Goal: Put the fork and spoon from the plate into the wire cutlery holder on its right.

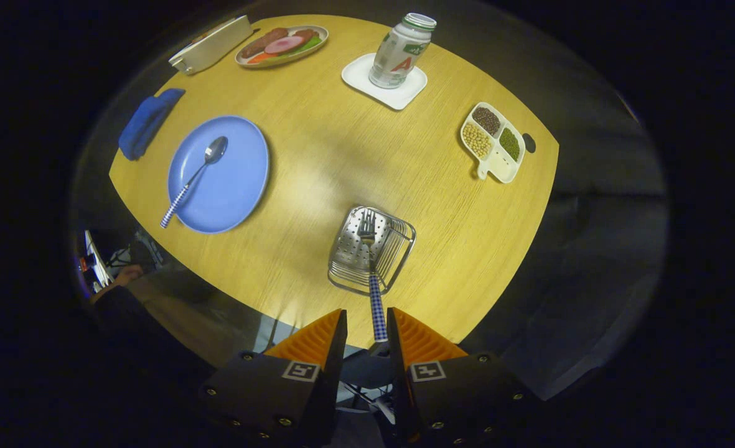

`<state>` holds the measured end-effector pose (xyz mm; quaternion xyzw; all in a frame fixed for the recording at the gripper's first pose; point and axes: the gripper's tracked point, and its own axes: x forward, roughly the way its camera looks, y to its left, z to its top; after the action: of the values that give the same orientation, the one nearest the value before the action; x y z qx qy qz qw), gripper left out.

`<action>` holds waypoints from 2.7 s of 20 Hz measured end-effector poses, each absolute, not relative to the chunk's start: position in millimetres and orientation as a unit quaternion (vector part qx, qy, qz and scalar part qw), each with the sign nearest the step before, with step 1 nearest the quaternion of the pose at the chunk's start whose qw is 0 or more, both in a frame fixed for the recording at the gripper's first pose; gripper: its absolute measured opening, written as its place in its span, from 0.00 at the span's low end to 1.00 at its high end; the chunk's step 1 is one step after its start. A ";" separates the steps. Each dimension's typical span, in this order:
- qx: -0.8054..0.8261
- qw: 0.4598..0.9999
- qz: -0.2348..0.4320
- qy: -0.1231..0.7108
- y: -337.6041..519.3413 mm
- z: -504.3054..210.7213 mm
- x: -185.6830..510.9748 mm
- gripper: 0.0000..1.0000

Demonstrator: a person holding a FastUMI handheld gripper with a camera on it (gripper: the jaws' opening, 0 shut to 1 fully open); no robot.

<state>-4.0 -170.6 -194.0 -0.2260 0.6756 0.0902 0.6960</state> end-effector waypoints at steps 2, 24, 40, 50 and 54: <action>-0.197 0.711 0.092 0.669 -155.7 -191.2 -14.7 0.38; -0.025 0.755 0.157 0.636 60.4 -237.8 -44.4 0.38; -0.026 0.743 0.157 0.650 94.8 -261.0 -34.2 0.38; -0.003 0.735 0.148 0.662 115.5 -291.5 -28.0 0.38; 0.008 0.728 0.138 0.672 120.0 -306.6 -25.0 0.38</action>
<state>-25.0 120.0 -306.6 0.0082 0.6716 0.1382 0.7278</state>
